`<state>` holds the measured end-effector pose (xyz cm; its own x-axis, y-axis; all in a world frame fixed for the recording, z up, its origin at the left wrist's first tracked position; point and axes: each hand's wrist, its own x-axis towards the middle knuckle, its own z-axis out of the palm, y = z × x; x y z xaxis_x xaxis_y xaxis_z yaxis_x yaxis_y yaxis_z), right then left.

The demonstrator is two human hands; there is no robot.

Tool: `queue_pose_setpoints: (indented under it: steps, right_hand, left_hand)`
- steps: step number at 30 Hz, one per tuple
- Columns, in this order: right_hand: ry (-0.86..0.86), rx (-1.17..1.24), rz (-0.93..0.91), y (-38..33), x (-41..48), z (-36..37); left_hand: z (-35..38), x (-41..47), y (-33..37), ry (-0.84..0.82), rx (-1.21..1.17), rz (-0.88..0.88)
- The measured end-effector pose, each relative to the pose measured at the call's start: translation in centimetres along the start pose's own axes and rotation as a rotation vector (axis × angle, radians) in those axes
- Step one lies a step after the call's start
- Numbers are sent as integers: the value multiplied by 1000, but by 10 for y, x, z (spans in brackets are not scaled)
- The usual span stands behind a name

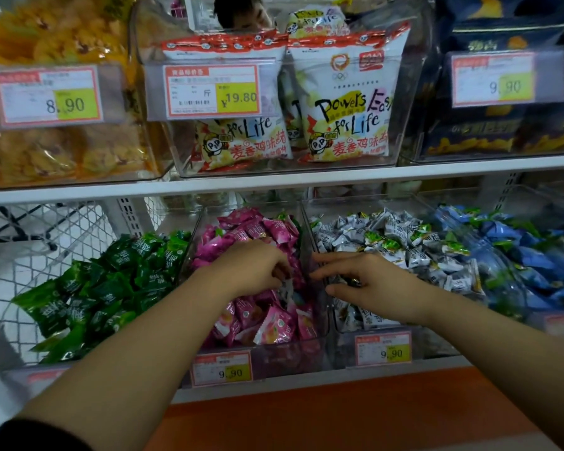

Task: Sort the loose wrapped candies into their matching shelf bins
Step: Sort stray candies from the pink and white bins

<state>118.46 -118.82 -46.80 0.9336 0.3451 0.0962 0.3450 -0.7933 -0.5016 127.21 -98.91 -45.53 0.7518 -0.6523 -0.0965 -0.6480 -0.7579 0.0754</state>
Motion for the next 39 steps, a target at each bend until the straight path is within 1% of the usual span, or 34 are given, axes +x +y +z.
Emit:
queue_pose_setpoints:
  steps: [3, 6, 9, 14, 16, 17, 19, 21, 23, 25, 27, 30, 32, 34, 36, 39]
  right_hand:
    - [-1, 0, -7, 0, 0, 0]
    - [-4, 3, -6, -1, 0, -1]
    - [-1, 20, -3, -1, -1, -1]
    - [0, 27, 6, -2, -1, 0]
    - [14, 69, 28, -3, -1, 0]
    - [38, 105, 48, -4, -1, -1]
    - [136, 178, 85, -8, 0, 0]
    - [272, 269, 102, -14, 1, 1]
    - [382, 412, 94, -20, 3, 2]
    - [443, 482, 76, -24, 2, 2]
    - [464, 476, 78, -24, -2, 0]
    - [507, 480, 162, -15, -11, -5]
    - [579, 497, 220, -4, -16, -11]
    - [625, 434, 288, 10, -20, -16]
    - [615, 325, 356, 23, -21, -20]
    - [571, 264, 379, 32, -22, -21]
  left_hand:
    - [7, 9, 3, -61, 130, -38]
    - [12, 18, 7, -124, 194, -103]
    - [17, 20, 8, -111, 201, -110]
    - [12, 5, -2, 53, -67, -34]
    - [8, -1, -3, 164, -206, -18]
    - [5, -4, -3, 226, -314, -16]
    - [-4, -8, 1, 312, -579, 7]
    - [-13, -10, 9, 332, -757, 40]
    - [-17, -10, 19, 319, -831, 77]
    - [-18, -9, 28, 305, -866, 101]
    - [-18, -8, 30, 311, -874, 99]
    - [-11, -8, 21, 299, -823, 54]
    - [-1, -7, 13, 211, -662, -1]
    - [10, -4, 9, 105, -519, -39]
    - [15, 0, 7, 46, -474, -52]
    - [18, 10, 4, -65, -328, -60]
